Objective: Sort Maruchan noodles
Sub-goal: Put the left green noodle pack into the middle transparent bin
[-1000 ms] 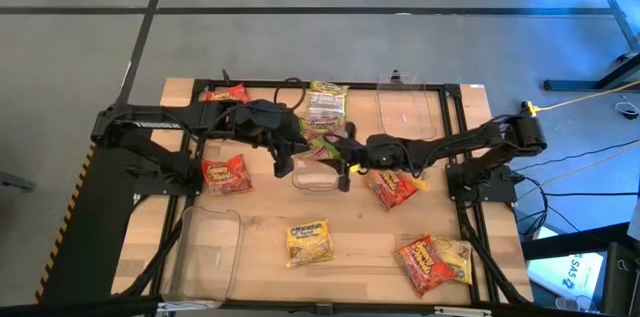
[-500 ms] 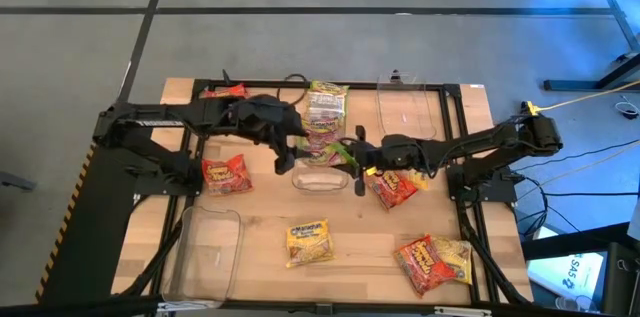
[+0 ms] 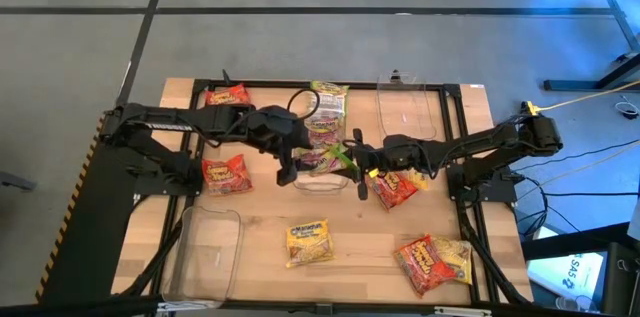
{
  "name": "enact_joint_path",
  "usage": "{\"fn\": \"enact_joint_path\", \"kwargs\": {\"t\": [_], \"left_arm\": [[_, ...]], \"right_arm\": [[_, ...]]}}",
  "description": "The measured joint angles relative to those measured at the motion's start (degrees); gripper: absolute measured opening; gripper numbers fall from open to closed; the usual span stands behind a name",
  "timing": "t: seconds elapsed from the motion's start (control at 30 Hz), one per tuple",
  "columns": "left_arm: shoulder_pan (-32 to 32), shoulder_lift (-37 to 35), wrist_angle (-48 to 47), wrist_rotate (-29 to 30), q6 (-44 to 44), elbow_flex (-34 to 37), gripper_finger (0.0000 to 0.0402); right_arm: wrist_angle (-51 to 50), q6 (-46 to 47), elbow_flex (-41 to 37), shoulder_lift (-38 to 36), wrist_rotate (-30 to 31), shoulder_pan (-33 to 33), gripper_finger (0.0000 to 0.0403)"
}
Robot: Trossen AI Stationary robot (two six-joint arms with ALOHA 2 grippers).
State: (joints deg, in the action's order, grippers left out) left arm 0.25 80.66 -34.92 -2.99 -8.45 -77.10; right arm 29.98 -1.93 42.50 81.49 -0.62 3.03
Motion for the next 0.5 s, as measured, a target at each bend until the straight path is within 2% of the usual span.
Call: {"fn": "enact_joint_path", "kwargs": {"t": [0.17, 0.37, 0.5], "left_arm": [[-0.02, -0.37, -0.33, -4.52, 0.07, 0.04, 0.0273], [-0.04, 0.27, -0.01, -3.52, 0.11, 0.04, 0.0273], [-0.07, 0.29, -0.03, -0.46, 0.07, 0.07, 0.0257]], "right_arm": [[0.98, 0.19, 0.04, -0.02, 0.96, -0.06, 0.0101], [3.27, 0.92, 0.04, -0.02, 1.22, -0.07, 0.0101], [3.53, 1.52, 0.02, 0.00, 1.39, -0.07, 0.0101]]}}
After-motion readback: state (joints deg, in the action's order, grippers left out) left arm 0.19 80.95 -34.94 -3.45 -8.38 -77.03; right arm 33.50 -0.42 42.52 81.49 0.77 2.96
